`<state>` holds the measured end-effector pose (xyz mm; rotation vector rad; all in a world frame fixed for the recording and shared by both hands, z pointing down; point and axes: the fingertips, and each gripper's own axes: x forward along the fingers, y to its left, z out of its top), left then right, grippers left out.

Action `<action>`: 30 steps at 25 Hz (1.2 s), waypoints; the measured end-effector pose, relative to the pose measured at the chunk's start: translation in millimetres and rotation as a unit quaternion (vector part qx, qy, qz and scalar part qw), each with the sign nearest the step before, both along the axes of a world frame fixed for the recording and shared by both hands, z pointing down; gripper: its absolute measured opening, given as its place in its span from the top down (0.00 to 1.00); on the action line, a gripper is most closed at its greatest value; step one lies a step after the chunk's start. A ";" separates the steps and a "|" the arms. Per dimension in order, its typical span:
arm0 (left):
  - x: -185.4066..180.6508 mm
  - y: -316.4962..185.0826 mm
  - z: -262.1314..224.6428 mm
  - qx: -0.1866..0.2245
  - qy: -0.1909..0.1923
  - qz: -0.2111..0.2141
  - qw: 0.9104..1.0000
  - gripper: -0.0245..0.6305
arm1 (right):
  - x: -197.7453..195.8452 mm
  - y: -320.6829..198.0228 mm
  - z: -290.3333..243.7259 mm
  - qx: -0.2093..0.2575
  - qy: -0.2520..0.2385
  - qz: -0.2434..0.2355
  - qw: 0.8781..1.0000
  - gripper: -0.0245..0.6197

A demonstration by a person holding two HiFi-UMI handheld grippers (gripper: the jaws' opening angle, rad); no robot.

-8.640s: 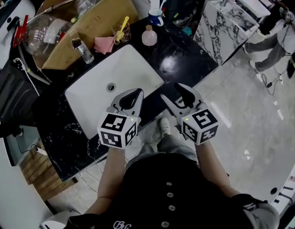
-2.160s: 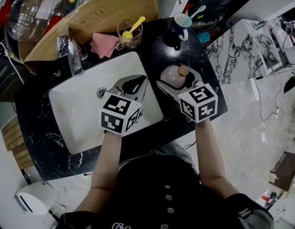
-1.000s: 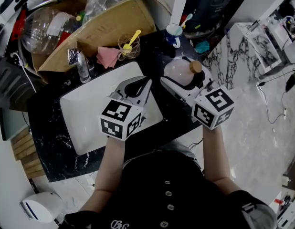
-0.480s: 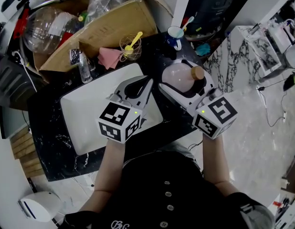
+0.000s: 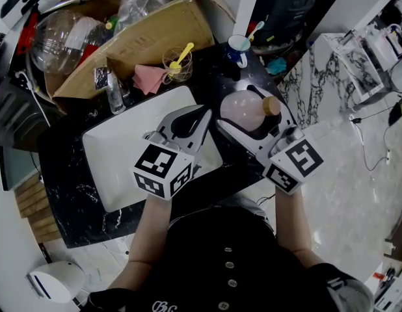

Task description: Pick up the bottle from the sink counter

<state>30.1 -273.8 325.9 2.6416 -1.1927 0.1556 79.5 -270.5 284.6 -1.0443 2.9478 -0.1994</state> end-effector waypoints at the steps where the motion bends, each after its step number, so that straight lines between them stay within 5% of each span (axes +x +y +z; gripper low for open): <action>1: 0.1 1.5 0.1 0.000 0.001 0.001 1.000 0.93 | 0.9 1.0 0.6 0.000 -0.001 0.001 1.000 0.34; 22: -7.3 24.3 13.2 -0.001 0.011 0.002 1.000 0.93 | 5.6 29.4 21.5 -0.035 -0.050 -0.012 0.998 0.34; 30: -0.1 31.3 20.0 -0.010 0.014 0.008 1.000 0.93 | 9.1 34.5 36.8 -0.046 -0.030 -0.009 0.998 0.34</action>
